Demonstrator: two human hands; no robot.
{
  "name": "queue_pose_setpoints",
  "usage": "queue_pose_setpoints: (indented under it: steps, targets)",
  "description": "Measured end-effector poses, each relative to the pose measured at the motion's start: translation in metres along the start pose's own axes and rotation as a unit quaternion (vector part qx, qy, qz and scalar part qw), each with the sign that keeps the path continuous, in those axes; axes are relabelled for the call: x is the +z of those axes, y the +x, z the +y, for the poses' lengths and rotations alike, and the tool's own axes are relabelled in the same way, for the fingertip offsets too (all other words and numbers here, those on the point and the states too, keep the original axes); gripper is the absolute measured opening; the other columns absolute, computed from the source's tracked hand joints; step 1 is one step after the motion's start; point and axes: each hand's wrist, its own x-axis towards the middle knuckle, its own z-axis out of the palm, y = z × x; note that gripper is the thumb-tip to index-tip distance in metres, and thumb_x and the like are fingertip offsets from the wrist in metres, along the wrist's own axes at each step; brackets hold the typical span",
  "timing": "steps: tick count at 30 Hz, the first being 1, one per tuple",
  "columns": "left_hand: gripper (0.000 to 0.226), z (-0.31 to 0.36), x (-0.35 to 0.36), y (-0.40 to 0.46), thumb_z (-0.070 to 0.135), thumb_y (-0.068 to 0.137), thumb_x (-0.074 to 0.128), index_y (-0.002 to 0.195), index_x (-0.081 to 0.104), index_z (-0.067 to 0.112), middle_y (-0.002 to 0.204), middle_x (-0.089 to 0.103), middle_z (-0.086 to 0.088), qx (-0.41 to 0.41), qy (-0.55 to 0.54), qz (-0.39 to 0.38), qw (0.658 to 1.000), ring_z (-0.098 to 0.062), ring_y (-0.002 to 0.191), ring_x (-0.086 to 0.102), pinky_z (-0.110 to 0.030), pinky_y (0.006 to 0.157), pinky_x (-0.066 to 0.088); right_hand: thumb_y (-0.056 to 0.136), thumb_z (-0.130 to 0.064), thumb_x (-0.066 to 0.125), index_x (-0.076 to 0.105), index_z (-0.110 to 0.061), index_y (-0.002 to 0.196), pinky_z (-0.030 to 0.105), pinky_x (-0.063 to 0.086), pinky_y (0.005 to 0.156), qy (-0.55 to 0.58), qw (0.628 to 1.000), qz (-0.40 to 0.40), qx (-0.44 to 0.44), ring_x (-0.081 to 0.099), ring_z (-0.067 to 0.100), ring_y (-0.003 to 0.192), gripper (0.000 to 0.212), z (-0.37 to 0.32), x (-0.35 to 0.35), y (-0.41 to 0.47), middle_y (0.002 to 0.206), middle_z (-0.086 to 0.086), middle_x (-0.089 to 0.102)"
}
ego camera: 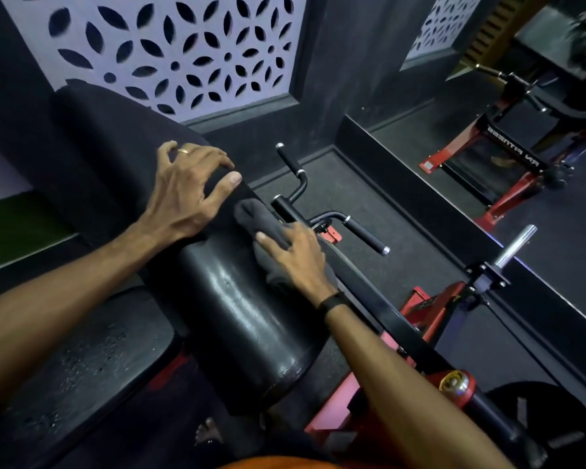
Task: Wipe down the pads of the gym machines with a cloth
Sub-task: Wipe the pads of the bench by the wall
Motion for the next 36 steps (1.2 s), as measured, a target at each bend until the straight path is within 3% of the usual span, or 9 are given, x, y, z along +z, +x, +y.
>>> queue_pose_setpoints:
  steps: [2,5,9,13,19,22,25,28,36]
  targets:
    - [0.045,0.000,-0.001,-0.003,0.050,0.098,0.039,0.106,0.068,0.017,0.120,0.068,0.002,0.003,-0.010,0.008,1.000,-0.019,0.117,0.057,-0.052,0.111,0.022,0.090,-0.068,0.051,0.066,-0.028,0.123,0.030,0.038,0.084,0.031,0.998,-0.008,-0.059,0.047,0.013,0.114,0.054,-0.023,-0.014,-0.029,0.122,-0.007,0.057]
    - [0.045,0.000,-0.002,-0.005,0.050,0.098,0.038,0.105,0.068,0.017,0.120,0.068,0.002,-0.001,-0.023,0.009,1.000,-0.020,0.117,0.057,-0.052,0.112,0.020,0.085,-0.074,0.044,0.066,-0.030,0.123,0.027,0.039,0.086,0.041,0.996,-0.006,-0.074,0.047,0.008,0.112,0.063,-0.001,-0.033,-0.078,0.123,-0.016,0.057]
    - [0.045,0.000,-0.002,-0.005,0.051,0.098,0.039,0.105,0.068,0.017,0.120,0.068,0.003,0.006,-0.024,0.009,1.000,-0.020,0.117,0.057,-0.053,0.113,0.019,0.090,-0.073,0.049,0.067,-0.028,0.115,0.038,0.044,0.081,0.015,0.995,-0.027,0.092,0.051,0.018,0.108,0.055,0.063,-0.032,-0.081,0.110,-0.010,0.057]
    - [0.045,-0.001,-0.001,-0.004,0.050,0.098,0.040,0.105,0.068,0.016,0.120,0.069,0.002,0.008,-0.024,0.007,1.000,-0.022,0.116,0.058,-0.054,0.112,0.019,0.091,-0.070,0.050,0.059,-0.025,0.079,0.041,0.043,0.070,0.013,0.984,-0.010,0.179,0.056,0.031,0.099,0.048,0.103,-0.011,-0.042,0.092,0.002,0.061]
    - [0.047,-0.003,-0.002,-0.002,0.051,0.098,0.040,0.106,0.069,0.015,0.122,0.069,0.000,-0.011,-0.006,0.020,1.000,-0.022,0.117,0.058,-0.057,0.112,0.020,0.094,-0.065,0.044,0.058,-0.020,0.092,0.058,0.042,0.098,-0.018,0.978,-0.035,0.206,0.051,0.038,0.117,0.047,0.081,0.012,0.031,0.116,0.017,0.062]
    - [0.048,-0.002,-0.003,-0.003,0.051,0.098,0.039,0.106,0.070,0.016,0.124,0.068,0.001,-0.034,0.011,0.018,0.999,-0.022,0.117,0.058,-0.058,0.112,0.020,0.080,-0.080,0.028,0.060,-0.022,0.121,0.059,0.039,0.103,0.026,0.982,-0.090,0.165,0.050,0.035,0.123,0.077,0.082,0.009,0.032,0.130,0.009,0.058]
    - [0.048,0.001,-0.003,-0.005,0.050,0.098,0.040,0.108,0.071,0.015,0.126,0.067,0.000,-0.039,0.025,0.009,0.999,-0.023,0.119,0.057,-0.059,0.112,0.020,0.076,-0.085,0.019,0.041,-0.023,0.149,0.049,0.031,0.115,0.016,0.967,-0.185,0.173,0.038,0.031,0.141,0.098,0.108,-0.010,0.002,0.154,0.008,0.041]
    - [0.049,0.004,-0.002,-0.001,0.050,0.098,0.040,0.110,0.071,0.014,0.128,0.067,0.000,-0.043,0.035,-0.009,0.998,-0.024,0.120,0.057,-0.061,0.112,0.019,0.090,-0.078,0.036,0.047,-0.020,0.142,0.047,0.038,0.109,0.057,0.950,-0.193,0.240,0.049,0.032,0.129,0.079,0.122,-0.016,-0.006,0.142,0.011,0.052]
    - [0.053,0.008,-0.001,0.001,0.052,0.095,0.042,0.112,0.073,0.013,0.130,0.065,-0.002,-0.072,0.083,-0.022,0.994,-0.027,0.121,0.058,-0.065,0.112,0.018,0.088,-0.075,0.043,0.057,-0.024,0.129,0.048,0.036,0.105,0.061,0.963,-0.176,0.196,0.053,0.037,0.123,0.067,0.100,0.021,0.071,0.127,0.012,0.063]
